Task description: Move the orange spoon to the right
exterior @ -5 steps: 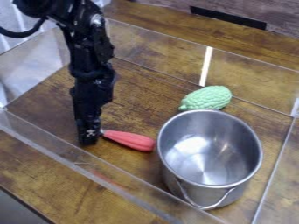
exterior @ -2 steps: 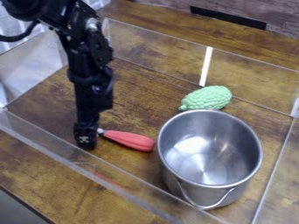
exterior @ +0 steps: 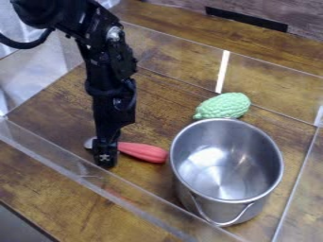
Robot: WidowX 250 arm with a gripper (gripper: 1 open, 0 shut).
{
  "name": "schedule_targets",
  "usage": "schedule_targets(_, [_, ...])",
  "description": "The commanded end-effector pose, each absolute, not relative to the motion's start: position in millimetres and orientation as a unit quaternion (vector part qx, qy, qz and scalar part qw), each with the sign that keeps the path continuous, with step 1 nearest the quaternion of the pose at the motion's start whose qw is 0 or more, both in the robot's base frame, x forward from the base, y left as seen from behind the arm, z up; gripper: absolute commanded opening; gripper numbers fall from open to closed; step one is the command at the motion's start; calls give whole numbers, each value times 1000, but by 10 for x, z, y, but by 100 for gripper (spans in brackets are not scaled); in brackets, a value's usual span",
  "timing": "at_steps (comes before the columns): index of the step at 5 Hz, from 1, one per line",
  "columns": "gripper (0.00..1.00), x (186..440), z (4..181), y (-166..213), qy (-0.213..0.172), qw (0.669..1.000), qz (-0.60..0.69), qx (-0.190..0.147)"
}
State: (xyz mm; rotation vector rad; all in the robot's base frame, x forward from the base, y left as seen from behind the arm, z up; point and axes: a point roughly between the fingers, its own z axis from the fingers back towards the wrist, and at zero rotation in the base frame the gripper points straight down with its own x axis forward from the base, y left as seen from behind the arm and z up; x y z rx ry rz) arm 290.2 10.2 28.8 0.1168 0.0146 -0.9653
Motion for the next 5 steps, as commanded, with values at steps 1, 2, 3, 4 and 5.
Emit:
schedule_targets(1, [100,2946,456,59,-20,896,-438,74])
schedule_targets(2, [100,2997,469,22,-23,894,-441,75])
schedule_targets(3, [100,3053,488,-5,-26,894,-442,76])
schedule_targets(4, [100,3090,443,43,-29,892,-444,78])
schedule_targets(5, [100,3121,401,89,-32,890,-447,81])
